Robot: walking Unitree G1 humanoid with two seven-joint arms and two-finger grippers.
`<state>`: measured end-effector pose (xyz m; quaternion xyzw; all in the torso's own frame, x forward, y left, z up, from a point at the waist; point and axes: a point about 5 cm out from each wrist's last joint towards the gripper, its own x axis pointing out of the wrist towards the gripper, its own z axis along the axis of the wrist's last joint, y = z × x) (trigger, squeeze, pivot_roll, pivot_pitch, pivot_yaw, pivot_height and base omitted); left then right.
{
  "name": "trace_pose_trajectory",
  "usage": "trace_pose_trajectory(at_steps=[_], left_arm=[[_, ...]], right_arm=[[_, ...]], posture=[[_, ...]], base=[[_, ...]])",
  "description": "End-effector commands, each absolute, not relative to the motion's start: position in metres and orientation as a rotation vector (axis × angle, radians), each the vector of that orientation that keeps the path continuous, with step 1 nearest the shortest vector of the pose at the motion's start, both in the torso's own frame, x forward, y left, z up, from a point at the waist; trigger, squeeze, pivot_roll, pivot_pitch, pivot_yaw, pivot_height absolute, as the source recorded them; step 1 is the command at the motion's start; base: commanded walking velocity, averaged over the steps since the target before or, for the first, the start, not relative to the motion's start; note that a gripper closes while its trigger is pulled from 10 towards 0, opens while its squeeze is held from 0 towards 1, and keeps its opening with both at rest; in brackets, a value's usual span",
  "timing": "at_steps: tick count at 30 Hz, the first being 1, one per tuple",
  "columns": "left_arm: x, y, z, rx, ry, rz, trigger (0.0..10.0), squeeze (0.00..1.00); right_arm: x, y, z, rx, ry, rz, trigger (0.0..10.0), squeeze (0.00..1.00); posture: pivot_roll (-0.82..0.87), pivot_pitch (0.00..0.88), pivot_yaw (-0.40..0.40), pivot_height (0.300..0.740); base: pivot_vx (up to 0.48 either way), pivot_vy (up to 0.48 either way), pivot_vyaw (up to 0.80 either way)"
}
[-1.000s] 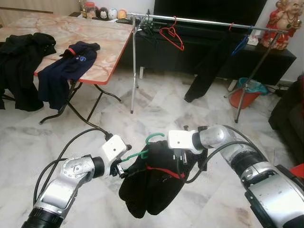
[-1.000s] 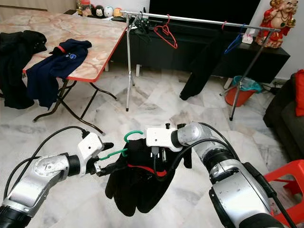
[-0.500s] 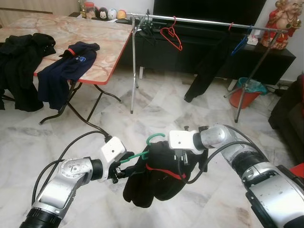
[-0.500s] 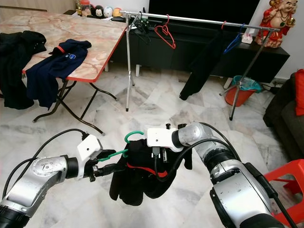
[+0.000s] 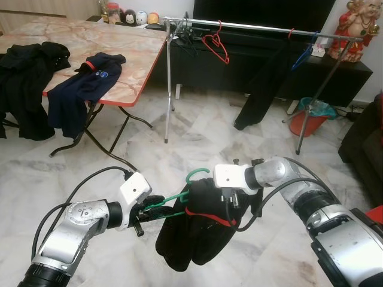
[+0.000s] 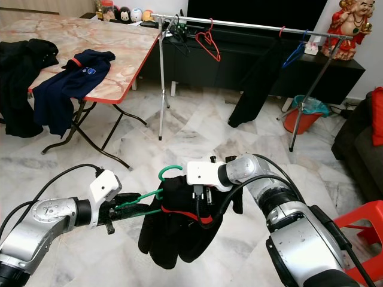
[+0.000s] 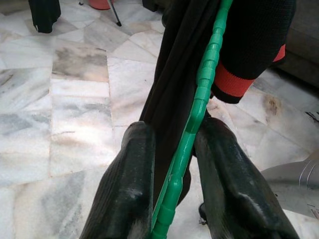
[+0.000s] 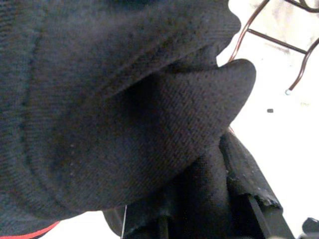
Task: Hang hanger
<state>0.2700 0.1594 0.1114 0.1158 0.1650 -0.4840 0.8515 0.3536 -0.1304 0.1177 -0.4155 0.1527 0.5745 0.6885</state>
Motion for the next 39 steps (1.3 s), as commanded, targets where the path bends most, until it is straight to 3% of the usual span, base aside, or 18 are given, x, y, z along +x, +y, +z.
trace_pose_trajectory(at_steps=[1, 23, 24, 26, 27, 39], left_arm=[[0.269, 0.155, 0.114, 0.229, 0.332, -1.038, 0.0, 0.0], [0.271, 0.144, 0.116, 0.174, 0.3, -1.042, 0.0, 0.0], [0.272, 0.143, 0.116, 0.172, 0.298, -1.042, 0.0, 0.0], [0.272, 0.143, 0.116, 0.172, 0.297, -1.041, 0.0, 0.0], [0.272, 0.142, 0.117, 0.169, 0.294, -1.043, 0.0, 0.0], [0.273, 0.139, 0.116, 0.158, 0.285, -1.036, 0.0, 0.0]], right_arm=[[0.356, -0.133, 0.126, -0.914, 0.304, 1.267, 10.0, 0.0], [0.353, -0.13, 0.124, -0.896, 0.322, 1.322, 10.0, 0.0], [0.353, -0.131, 0.124, -0.891, 0.325, 1.324, 10.0, 0.44], [0.353, -0.131, 0.124, -0.886, 0.329, 1.326, 10.0, 0.44], [0.351, -0.131, 0.123, -0.879, 0.341, 1.347, 10.0, 1.0], [0.351, -0.127, 0.124, -0.871, 0.337, 1.358, 10.0, 1.0]], posture=[[0.2, 0.0, -0.089, 0.74], [0.19, 0.0, -0.095, 0.74], [0.19, 0.0, -0.095, 0.74], [0.19, 0.0, -0.097, 0.74], [0.19, 0.0, -0.098, 0.74], [0.19, 0.0, -0.102, 0.74]], base=[[0.0, 0.0, 0.0], [0.0, 0.0, 0.0], [0.0, 0.0, 0.0], [0.0, 0.0, 0.0], [0.0, 0.0, 0.0], [0.0, 0.0, 0.0]])
